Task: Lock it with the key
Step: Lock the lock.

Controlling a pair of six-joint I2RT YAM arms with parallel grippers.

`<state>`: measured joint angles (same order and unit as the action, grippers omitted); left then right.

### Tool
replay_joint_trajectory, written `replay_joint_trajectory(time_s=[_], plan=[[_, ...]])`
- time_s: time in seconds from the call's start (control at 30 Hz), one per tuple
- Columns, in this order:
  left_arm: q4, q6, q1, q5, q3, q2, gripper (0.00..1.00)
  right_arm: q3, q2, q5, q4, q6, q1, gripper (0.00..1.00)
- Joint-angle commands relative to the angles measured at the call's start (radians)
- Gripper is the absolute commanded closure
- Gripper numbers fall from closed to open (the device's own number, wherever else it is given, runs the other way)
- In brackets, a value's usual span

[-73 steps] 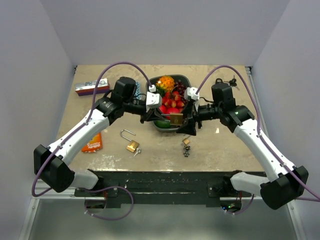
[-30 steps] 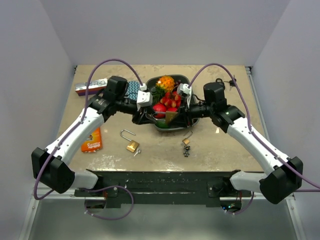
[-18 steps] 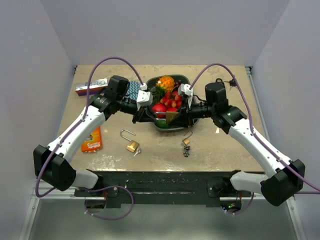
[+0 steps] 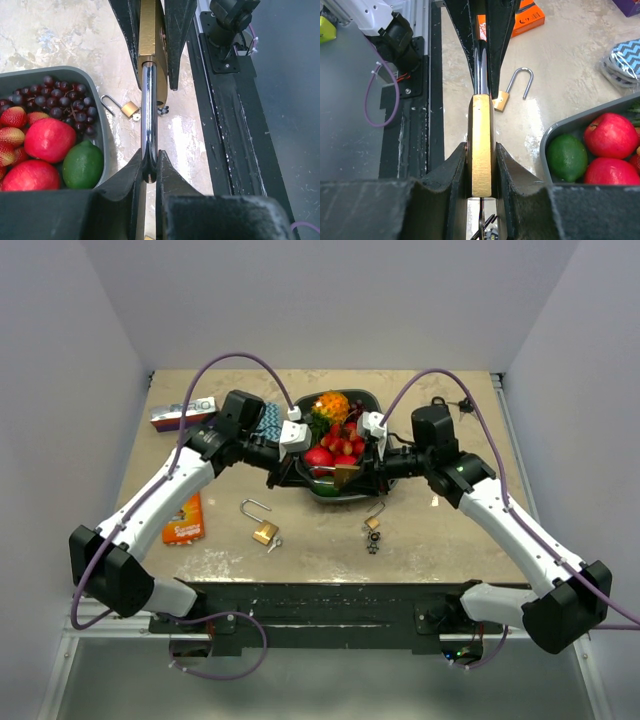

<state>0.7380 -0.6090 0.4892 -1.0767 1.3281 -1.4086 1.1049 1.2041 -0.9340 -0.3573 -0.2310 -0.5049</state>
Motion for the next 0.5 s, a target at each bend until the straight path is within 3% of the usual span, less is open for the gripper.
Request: replay_joint_trajectory(time_s=[0.0,0.2,0.47], plan=[[-0.128,0.092,0.077,-0.057,-0.003,0.014,1.0,0.043,-0.003,-0.038,0.158,0.012,-0.032,1.0],[-0.339,0.192,0.112,0.001,-0.072,0.051,1.0,0.02,-0.003,-0.091,0.208,0.085,-0.066,1.0],[-0.445,0.259,0.164,-0.084,-0.072,0.014,1.0,-0.014,-0.005,-0.02,0.325,0.111,-0.11,1.0]])
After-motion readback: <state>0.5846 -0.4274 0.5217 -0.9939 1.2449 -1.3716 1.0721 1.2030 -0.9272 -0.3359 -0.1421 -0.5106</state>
